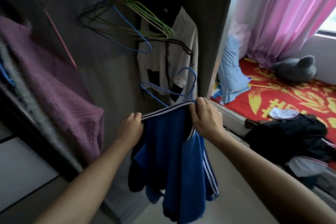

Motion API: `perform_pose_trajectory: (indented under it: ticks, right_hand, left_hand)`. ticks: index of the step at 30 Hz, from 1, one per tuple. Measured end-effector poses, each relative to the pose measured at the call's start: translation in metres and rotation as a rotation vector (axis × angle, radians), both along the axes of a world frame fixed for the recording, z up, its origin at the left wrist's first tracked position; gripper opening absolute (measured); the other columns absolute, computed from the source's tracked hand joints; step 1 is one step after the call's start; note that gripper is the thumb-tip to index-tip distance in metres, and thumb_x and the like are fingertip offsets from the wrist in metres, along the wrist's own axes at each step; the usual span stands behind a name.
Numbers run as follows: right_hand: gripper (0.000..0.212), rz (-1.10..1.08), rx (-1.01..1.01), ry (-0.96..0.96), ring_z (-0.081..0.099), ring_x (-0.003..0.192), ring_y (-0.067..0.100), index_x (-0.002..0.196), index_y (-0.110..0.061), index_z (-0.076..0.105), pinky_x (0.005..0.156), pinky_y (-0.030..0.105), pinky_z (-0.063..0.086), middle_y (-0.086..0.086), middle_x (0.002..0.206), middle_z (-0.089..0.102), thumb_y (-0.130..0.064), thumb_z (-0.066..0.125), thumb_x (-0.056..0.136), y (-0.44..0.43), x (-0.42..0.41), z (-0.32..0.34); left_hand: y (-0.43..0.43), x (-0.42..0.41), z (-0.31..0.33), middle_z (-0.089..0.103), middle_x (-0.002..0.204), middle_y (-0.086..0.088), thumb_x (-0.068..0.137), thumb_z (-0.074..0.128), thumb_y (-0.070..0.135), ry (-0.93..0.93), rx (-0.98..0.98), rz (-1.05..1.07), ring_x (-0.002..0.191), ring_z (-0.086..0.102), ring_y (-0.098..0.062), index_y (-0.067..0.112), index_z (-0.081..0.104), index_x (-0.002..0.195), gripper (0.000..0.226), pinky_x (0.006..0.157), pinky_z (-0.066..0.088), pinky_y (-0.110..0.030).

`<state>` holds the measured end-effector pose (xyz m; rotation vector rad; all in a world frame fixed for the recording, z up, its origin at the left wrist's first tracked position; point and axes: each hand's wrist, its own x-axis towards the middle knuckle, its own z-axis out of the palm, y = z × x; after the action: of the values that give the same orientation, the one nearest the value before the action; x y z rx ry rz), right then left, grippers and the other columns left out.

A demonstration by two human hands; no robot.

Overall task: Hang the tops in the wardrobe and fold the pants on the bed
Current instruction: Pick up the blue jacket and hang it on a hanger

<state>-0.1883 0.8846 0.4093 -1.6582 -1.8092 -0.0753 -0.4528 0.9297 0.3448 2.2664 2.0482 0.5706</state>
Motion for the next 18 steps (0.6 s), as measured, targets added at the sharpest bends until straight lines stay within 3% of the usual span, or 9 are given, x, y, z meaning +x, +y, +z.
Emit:
perform_pose_trajectory:
  ticks: [6,11,13,15,18]
  right_hand:
    - [0.029,-0.053,-0.024,0.038,0.042,0.066,0.017,0.084,-0.026,0.036,0.061,0.034,0.031,-0.006,0.079,0.044,-0.046,0.034,0.104,-0.005,0.026,-0.004]
    - [0.027,-0.073,-0.032,0.151,0.053,0.078,0.022,0.09,-0.02,0.044,0.065,0.036,0.035,-0.002,0.09,0.055,-0.041,0.036,0.105,-0.009,0.061,-0.012]
    - [0.027,-0.079,-0.019,0.202,0.054,0.081,0.025,0.091,-0.016,0.046,0.066,0.038,0.036,0.002,0.092,0.056,-0.038,0.036,0.104,-0.013,0.071,-0.019]
    - [0.029,-0.089,-0.004,0.271,0.054,0.083,0.025,0.092,-0.014,0.048,0.066,0.038,0.037,0.003,0.092,0.056,-0.037,0.036,0.103,-0.015,0.078,-0.025]
    - [0.02,-0.092,0.012,0.395,0.053,0.082,0.022,0.09,-0.015,0.05,0.067,0.037,0.037,0.002,0.088,0.056,-0.033,0.047,0.1,-0.017,0.088,-0.026]
  left_hand:
    - [0.009,0.051,-0.015,0.062,0.107,-0.035,0.097,0.04,0.003,-0.489,-0.214,0.156,0.1,0.06,-0.047,-0.007,0.059,0.099,0.022,0.083,0.046,-0.046]
    - [0.014,0.08,0.014,0.065,0.111,-0.025,0.1,0.037,0.006,-0.796,-0.18,0.111,0.107,0.059,-0.041,0.002,0.063,0.109,0.028,0.079,0.038,-0.031]
    - [0.014,0.096,0.037,0.065,0.116,-0.024,0.1,0.035,0.003,-0.885,-0.142,0.033,0.113,0.058,-0.038,0.0,0.064,0.114,0.032,0.084,0.04,-0.031]
    - [0.01,0.112,0.056,0.065,0.119,-0.022,0.1,0.035,0.003,-0.886,-0.104,-0.006,0.115,0.057,-0.036,0.002,0.061,0.119,0.033,0.089,0.04,-0.031]
    - [0.003,0.125,0.074,0.067,0.101,-0.024,0.096,0.039,0.01,-0.587,0.042,-0.048,0.097,0.061,-0.042,0.007,0.058,0.108,0.022,0.076,0.04,-0.039]
